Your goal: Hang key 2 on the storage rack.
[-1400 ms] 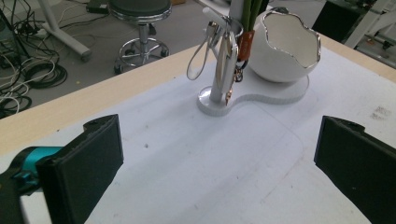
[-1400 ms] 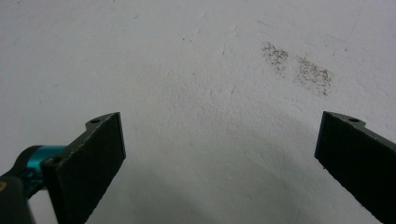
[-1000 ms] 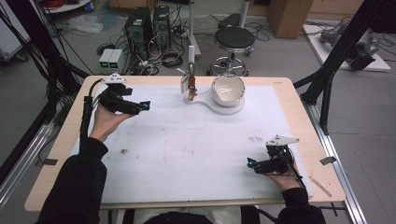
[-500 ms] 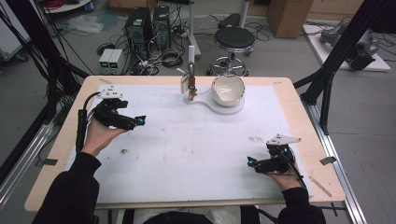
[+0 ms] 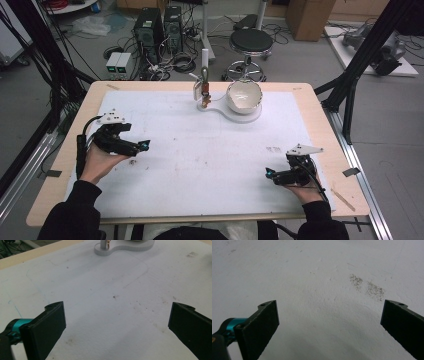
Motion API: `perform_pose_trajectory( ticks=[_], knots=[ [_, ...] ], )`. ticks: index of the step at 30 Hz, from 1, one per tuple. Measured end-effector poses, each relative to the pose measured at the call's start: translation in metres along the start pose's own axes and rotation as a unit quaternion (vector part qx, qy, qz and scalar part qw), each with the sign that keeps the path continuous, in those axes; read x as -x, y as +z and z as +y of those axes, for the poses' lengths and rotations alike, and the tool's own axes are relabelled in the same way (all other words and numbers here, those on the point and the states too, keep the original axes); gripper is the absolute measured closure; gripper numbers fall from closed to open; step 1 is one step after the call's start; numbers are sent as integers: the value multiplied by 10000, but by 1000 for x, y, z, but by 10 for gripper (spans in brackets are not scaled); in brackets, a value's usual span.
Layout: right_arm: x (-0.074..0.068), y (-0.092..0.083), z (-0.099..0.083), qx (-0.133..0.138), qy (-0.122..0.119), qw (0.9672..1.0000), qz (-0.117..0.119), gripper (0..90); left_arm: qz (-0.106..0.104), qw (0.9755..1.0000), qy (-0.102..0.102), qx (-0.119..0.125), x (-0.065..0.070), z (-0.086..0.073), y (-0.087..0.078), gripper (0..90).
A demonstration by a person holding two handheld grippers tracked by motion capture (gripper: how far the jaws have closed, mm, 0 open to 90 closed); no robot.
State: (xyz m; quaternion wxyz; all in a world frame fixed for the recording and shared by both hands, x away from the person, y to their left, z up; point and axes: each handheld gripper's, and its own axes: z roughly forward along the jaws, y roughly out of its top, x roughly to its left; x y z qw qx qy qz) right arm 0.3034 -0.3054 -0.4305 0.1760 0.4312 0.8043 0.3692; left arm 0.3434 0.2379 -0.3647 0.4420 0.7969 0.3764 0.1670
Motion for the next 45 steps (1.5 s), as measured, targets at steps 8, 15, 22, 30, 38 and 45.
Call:
perform_pose_trajectory(
  ticks=[8,15,22,30,38,45],
  knots=[
    [0,1,0,-26,-13,10000,-6,9,101,9999,105,-30,7,-12,-7,17],
    [0,1,-1,-42,12,10000,-11,9,159,9998,96,-98,10,-28,-9,18],
    [-1,1,0,-25,-6,10000,-4,9,185,9998,65,-50,11,-41,-14,17],
    [-2,1,0,-37,3,10000,-11,9,220,9997,-87,7,9,-60,-23,17],
    [-2,3,0,-50,-39,10000,-19,9,277,9993,-247,46,6,-80,-32,17],
    [-2,4,-1,-92,6,10000,-8,9,289,9992,-288,32,7,-91,-34,18]
  ],
)
